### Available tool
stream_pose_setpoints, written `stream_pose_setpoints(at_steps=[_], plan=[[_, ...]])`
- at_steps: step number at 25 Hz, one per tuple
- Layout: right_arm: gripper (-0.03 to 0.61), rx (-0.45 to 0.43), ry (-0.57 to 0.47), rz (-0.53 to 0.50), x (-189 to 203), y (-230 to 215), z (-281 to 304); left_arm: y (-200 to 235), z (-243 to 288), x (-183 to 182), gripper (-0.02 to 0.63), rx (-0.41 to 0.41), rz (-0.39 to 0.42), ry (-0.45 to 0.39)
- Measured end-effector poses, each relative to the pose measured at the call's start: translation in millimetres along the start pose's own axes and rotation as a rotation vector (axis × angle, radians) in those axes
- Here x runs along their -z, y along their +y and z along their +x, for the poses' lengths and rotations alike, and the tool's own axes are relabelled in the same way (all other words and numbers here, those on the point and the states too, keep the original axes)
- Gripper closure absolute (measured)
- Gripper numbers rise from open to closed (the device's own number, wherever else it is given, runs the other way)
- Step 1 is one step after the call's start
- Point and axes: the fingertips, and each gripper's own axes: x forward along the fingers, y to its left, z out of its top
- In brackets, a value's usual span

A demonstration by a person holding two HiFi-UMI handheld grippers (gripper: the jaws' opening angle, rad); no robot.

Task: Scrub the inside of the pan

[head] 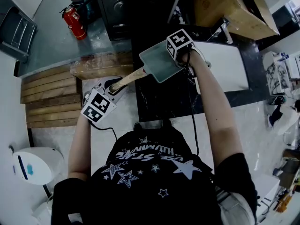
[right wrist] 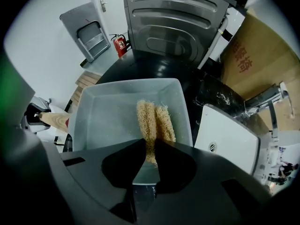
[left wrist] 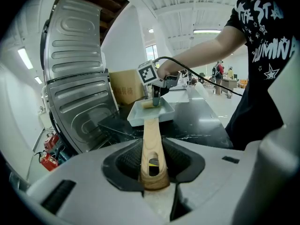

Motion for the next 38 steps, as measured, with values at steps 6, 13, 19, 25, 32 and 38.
stream_pose_setpoints(at_steps=[6, 13, 19, 25, 32, 38], plan=[[0.515, -0.055, 0.032, -0.058, 2.9, 32.4, -1.3, 1.8, -0.1, -0.3, 0.477, -0.003, -0.02, -0.014], [0.515, -0.143, 0.033, -0.115, 4.9, 78.1, -2.9, 1.2, 0.0, 0.4, 0.477, -0.005, -0.015, -0.011], [0.515, -0.246, 0.015, -0.121, 1.1, 109.3, -5.2, 1.5, -0.8, -0.5, 0.477, -0.016, -0.012, -0.008], [0.517, -0.362, -0.009, -0.07, 0.8, 121.0, -7.2, 0.7, -0.2, -0.8, 0.477, -0.023, -0.003, -0.003], [0.515, -0.404, -0.059, -0.074, -2.3, 120.4, -13.9, 1.5, 0.1, -0.6, 0.477, -0.029, -0.012, -0.002], [0.515, -0.283, -0.128, -0.006, -1.2, 54.8, -31.0, 1.7, -0.1, -0.7, 0.477, -0.035, -0.028, -0.013]])
